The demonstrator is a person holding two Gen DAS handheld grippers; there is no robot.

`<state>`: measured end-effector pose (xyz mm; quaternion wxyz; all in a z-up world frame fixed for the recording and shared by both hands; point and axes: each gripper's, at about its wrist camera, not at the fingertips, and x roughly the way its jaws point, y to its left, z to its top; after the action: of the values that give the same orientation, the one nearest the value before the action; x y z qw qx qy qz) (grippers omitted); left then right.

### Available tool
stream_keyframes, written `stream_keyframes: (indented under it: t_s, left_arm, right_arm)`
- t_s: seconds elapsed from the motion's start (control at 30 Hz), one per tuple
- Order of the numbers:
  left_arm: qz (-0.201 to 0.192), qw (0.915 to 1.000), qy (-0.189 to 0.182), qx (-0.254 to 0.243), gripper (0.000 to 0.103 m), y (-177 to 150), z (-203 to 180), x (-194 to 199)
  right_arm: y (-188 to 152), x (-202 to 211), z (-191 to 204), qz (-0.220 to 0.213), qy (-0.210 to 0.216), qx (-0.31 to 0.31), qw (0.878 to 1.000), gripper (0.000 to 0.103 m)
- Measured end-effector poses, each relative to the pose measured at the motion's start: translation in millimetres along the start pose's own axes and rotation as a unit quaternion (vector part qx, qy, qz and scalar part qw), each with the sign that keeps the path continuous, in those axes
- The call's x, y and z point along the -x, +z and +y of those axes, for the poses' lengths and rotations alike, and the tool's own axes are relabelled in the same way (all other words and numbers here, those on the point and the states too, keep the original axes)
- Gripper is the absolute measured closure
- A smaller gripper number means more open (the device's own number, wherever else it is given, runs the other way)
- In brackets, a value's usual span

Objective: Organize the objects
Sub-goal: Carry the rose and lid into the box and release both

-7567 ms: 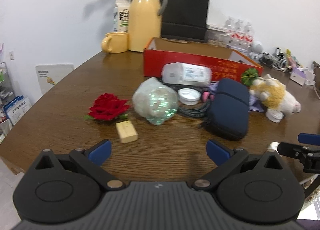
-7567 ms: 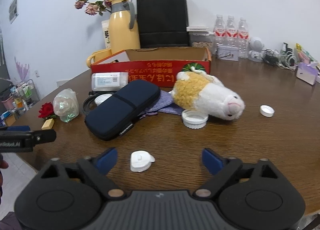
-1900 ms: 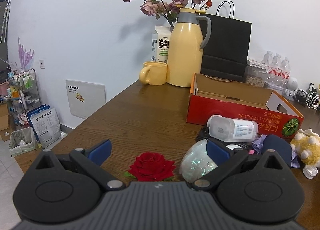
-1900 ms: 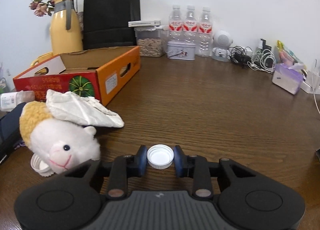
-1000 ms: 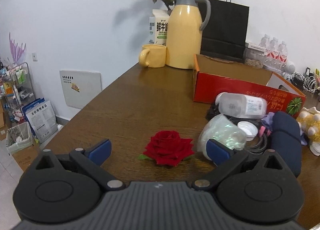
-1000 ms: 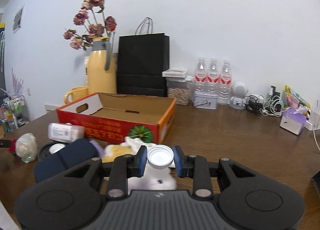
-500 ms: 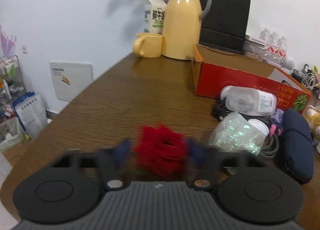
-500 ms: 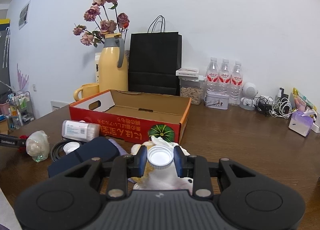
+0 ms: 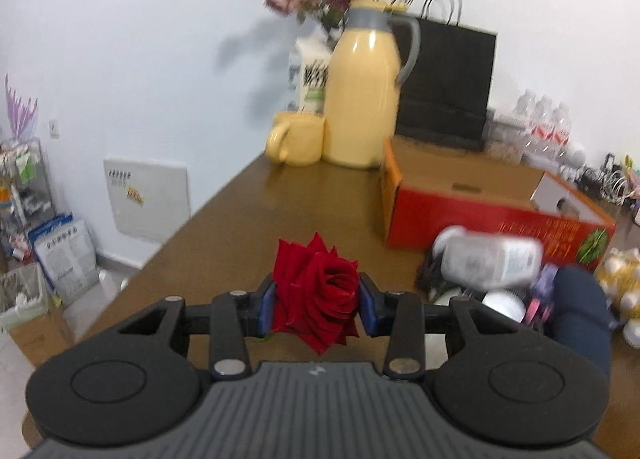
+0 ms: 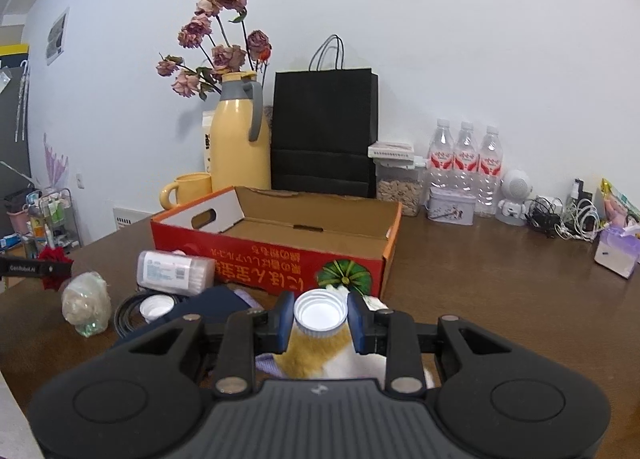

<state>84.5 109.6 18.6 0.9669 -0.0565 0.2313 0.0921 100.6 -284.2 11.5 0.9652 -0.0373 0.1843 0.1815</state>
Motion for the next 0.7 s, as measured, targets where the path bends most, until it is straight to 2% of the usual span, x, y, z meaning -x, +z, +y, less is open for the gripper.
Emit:
stream_keyframes:
  t_s: [0.33,0.57,0.7]
  left_arm:
    - [-0.060,0.9961,-0.055,-0.033,0.062,61.1,-62.8,-12.4]
    - [-0.063,0.9931,-0.090,-0.041,0.062,90.9,-116.0,-47.7]
    - [-0.050,0.9939,-0.091,-0.037,0.062,99.7,-138.0,-75.7]
  right_arm:
    - [39.4,-38.4,16.8,-0.032,0.024,0.016,0.999,0.076]
    - [68.6,-85.9,22.1,-0.039,0.031,0.009,0.999,0.076]
    - [77.9,-117.6,22.6,-0.028,0.021,0.000,0.999,0.076]
